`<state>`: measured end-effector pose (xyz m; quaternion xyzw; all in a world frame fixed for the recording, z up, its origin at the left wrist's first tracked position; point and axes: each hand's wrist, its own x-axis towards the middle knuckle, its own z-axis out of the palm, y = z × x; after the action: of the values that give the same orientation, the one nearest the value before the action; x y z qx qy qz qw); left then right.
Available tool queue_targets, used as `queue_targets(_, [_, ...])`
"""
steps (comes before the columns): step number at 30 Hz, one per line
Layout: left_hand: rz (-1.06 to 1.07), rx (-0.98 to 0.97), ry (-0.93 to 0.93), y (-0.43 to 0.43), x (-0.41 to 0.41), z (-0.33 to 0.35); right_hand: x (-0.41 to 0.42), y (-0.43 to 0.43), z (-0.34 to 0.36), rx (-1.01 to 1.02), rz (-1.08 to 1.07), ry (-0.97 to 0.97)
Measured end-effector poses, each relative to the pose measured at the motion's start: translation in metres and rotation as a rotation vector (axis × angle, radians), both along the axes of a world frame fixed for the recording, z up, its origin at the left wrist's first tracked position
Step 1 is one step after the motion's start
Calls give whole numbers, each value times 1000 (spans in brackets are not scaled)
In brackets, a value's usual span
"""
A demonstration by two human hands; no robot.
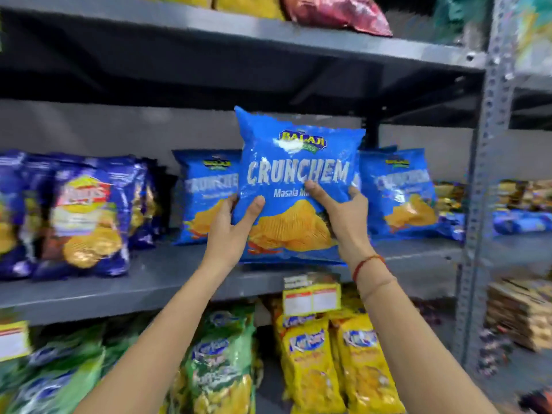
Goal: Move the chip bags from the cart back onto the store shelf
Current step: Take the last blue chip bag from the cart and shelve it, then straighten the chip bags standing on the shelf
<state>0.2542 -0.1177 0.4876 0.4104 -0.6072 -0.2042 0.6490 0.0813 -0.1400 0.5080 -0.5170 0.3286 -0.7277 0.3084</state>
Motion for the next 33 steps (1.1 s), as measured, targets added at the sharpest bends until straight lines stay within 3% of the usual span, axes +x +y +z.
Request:
queue_targets(8, [158, 87, 28, -23, 77, -5, 76, -41, 4, 43, 166, 80])
queue_targets(20, [203, 243, 6, -46, 104, -17, 107, -73, -8, 136, 81, 235])
queue_targets(25, [316, 174, -183, -21, 110, -17, 111, -64, -10, 65, -87, 285])
queue_targets(30, [541, -5, -516, 32, 140, -30, 137, -42, 0, -220, -435, 384])
queue_targets(33, [698, -35, -686, 60, 165, -39, 171, -23, 7, -343, -309, 368])
